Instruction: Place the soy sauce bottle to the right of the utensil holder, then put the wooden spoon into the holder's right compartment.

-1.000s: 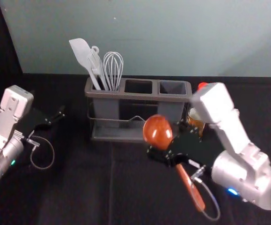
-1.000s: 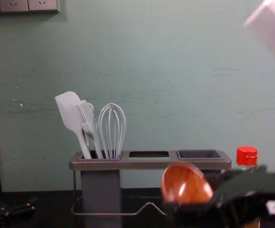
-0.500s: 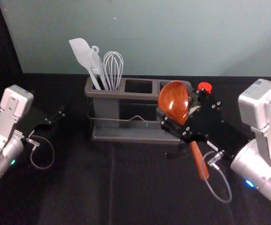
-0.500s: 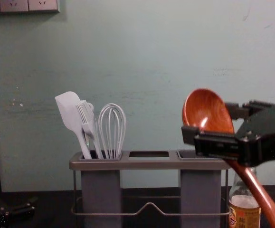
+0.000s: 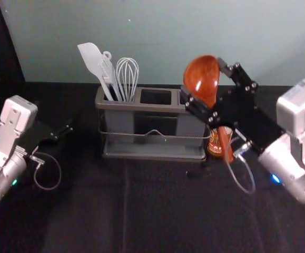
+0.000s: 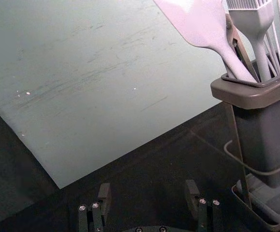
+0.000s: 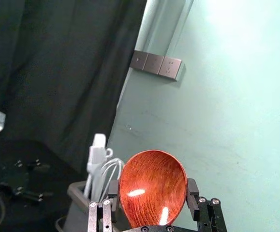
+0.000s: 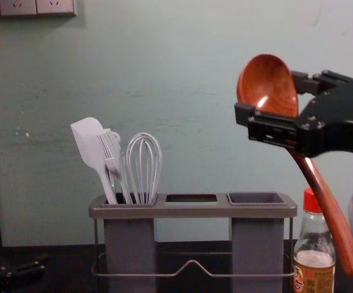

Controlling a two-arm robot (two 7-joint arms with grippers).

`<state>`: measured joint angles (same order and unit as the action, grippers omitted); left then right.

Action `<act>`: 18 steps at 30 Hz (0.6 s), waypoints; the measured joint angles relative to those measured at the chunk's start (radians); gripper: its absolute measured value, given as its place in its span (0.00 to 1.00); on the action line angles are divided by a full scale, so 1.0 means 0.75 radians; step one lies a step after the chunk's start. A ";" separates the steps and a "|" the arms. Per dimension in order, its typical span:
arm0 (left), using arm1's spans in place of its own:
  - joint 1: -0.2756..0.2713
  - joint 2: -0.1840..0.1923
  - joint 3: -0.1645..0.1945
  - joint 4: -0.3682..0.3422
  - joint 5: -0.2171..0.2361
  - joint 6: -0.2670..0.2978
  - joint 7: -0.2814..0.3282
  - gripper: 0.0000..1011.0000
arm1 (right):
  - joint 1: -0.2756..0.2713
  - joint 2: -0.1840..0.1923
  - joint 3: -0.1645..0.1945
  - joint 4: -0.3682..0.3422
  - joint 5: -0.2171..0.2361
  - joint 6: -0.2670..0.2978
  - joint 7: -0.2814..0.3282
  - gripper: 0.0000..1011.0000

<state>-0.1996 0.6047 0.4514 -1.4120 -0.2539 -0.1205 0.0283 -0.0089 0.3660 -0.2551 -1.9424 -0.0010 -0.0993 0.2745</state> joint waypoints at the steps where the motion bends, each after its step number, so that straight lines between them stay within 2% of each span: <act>1: 0.000 0.000 0.000 0.000 0.000 0.000 0.000 0.99 | 0.031 -0.010 -0.004 0.027 0.000 -0.004 0.005 0.83; 2: 0.000 0.000 0.000 0.000 0.000 0.000 0.000 0.99 | 0.031 -0.010 -0.004 0.027 0.000 -0.004 0.005 0.83; 3: 0.000 0.000 0.000 0.000 0.000 0.000 0.000 0.99 | 0.086 -0.026 -0.015 0.076 0.000 -0.007 0.015 0.83; 8: 0.000 0.000 0.000 0.000 0.000 0.000 0.000 0.99 | 0.188 -0.053 -0.034 0.165 0.010 0.009 0.045 0.83; 10: 0.000 0.000 0.000 0.000 0.000 0.000 0.000 0.99 | 0.275 -0.074 -0.056 0.236 0.019 0.032 0.063 0.83; 18: 0.000 0.000 0.000 0.000 0.000 0.000 0.000 0.99 | 0.454 -0.130 -0.113 0.391 0.009 0.069 0.076 0.83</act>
<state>-0.1995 0.6047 0.4514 -1.4120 -0.2539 -0.1205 0.0283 0.3315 0.2684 -0.3401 -1.6493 0.0059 -0.0476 0.3313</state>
